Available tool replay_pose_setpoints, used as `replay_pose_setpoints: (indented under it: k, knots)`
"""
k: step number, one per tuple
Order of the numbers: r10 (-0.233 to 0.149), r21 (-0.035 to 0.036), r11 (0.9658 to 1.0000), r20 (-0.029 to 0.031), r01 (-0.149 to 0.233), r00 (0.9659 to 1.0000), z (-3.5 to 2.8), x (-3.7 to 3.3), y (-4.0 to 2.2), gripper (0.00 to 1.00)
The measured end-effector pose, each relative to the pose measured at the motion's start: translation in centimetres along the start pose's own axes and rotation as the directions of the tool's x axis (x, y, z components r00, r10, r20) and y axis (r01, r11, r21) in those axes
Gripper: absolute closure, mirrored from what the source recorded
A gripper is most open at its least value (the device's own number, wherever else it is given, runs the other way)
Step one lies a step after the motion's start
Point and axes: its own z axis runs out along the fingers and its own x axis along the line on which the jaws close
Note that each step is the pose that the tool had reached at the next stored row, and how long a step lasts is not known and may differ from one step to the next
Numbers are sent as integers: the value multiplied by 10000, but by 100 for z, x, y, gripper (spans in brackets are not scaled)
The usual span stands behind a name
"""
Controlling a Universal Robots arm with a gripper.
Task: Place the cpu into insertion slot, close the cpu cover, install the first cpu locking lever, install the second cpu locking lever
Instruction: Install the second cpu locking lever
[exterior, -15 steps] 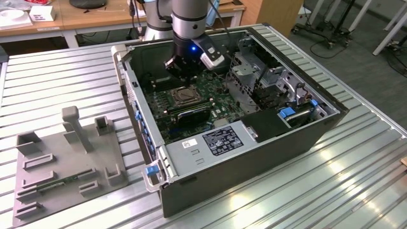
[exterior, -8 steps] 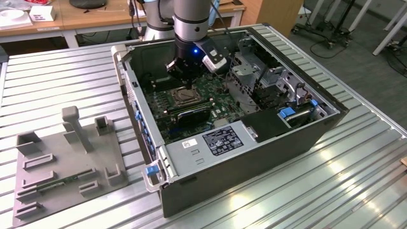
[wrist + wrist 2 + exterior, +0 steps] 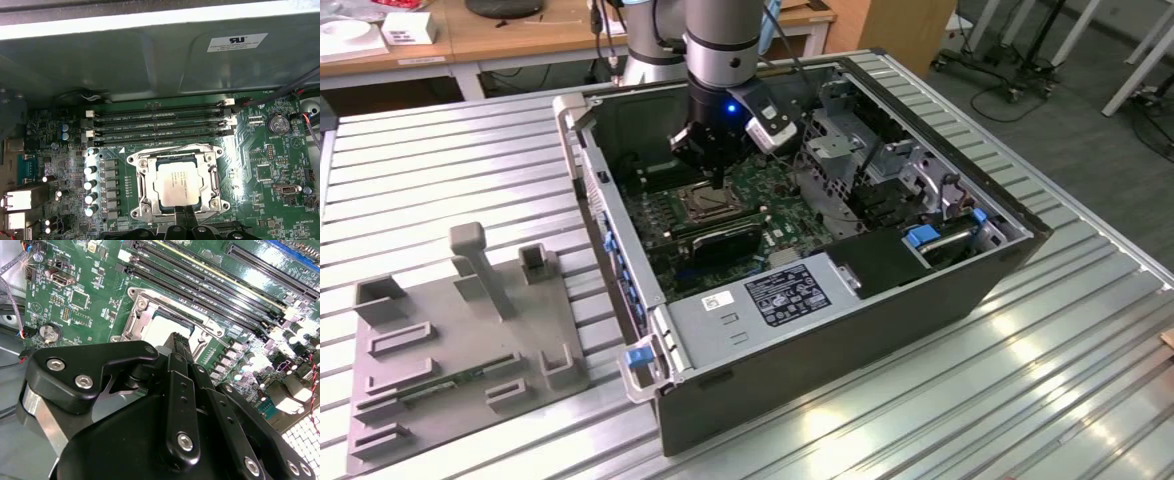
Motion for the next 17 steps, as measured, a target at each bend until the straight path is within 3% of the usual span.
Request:
replay_pose_setpoints:
  k: [17]
  knots:
    - [0, -2, 10000, 1, 0, 10000, -22, -1, 2, 90]
